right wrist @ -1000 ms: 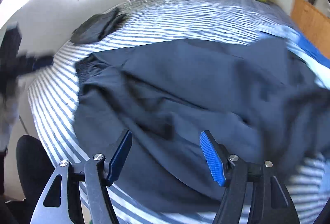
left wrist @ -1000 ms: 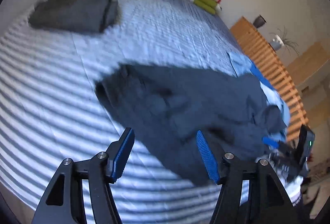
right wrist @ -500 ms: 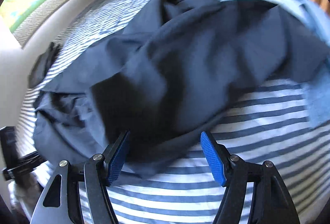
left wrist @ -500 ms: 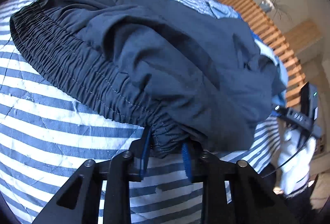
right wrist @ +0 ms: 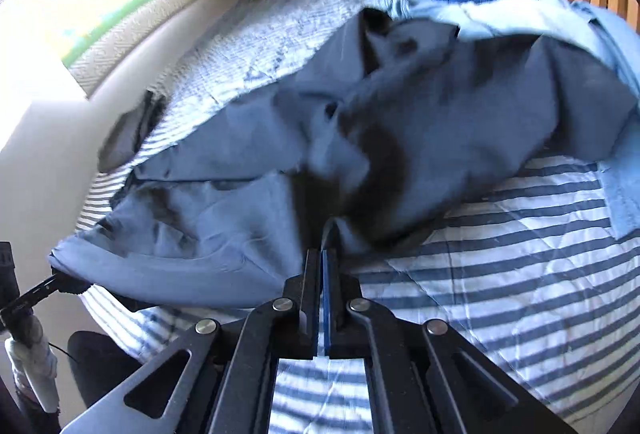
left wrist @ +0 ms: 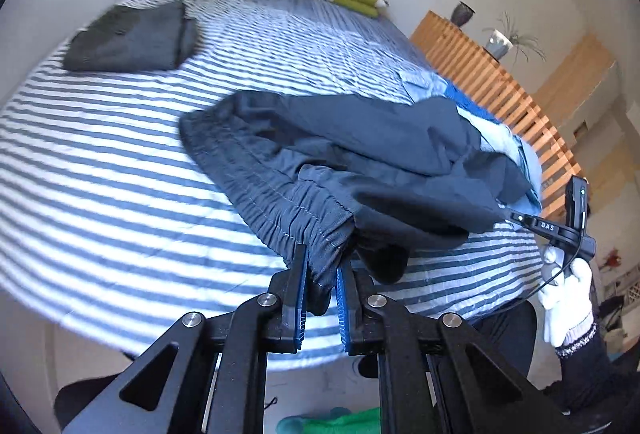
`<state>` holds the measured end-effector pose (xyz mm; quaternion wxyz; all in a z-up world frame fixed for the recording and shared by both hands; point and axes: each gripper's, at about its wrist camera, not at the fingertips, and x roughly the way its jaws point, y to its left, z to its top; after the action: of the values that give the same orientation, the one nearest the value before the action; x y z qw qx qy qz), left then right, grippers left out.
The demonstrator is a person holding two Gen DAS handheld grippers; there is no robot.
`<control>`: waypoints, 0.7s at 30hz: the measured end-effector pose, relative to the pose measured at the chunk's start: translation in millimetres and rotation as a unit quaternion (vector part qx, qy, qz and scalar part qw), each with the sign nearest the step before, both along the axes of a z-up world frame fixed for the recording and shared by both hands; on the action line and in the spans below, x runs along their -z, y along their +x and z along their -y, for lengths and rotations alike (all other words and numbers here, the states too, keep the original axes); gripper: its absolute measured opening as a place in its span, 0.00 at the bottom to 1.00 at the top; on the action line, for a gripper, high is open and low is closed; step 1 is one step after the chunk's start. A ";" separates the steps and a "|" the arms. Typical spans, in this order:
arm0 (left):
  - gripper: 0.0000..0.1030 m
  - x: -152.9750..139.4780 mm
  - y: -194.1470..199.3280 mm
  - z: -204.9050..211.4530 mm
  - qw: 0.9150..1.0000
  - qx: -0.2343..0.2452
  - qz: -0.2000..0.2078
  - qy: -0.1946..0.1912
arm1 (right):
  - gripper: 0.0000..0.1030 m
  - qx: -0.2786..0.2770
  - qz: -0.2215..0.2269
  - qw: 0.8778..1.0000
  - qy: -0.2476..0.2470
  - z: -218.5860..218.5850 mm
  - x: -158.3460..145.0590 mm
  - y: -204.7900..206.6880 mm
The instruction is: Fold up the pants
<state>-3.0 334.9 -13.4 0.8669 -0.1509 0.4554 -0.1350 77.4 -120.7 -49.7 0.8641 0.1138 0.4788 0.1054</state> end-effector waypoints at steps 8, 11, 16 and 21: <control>0.12 -5.5 -16.2 -14.2 1.000 -0.019 0.004 -0.007 | 0.85 -0.003 -0.039 0.999 0.012 -22.7 32.3 27.5; 0.12 -2.7 -14.0 -14.1 1.000 -0.025 0.003 -0.011 | 0.85 0.004 -0.084 0.994 0.068 -31.4 52.5 41.0; 0.12 -12.1 -11.4 -20.4 0.998 -0.043 0.019 -0.034 | 0.08 0.001 -0.128 0.989 0.079 -59.2 77.0 57.6; 0.12 -66.3 -16.1 -36.8 0.994 -0.054 0.081 -0.045 | 0.04 0.006 -0.034 0.997 0.070 -60.4 8.5 34.6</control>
<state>-19.1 371.6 52.9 0.8993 -0.2027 0.3683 -0.1203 112.0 -60.3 -58.2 0.8382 0.1802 0.4983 0.1293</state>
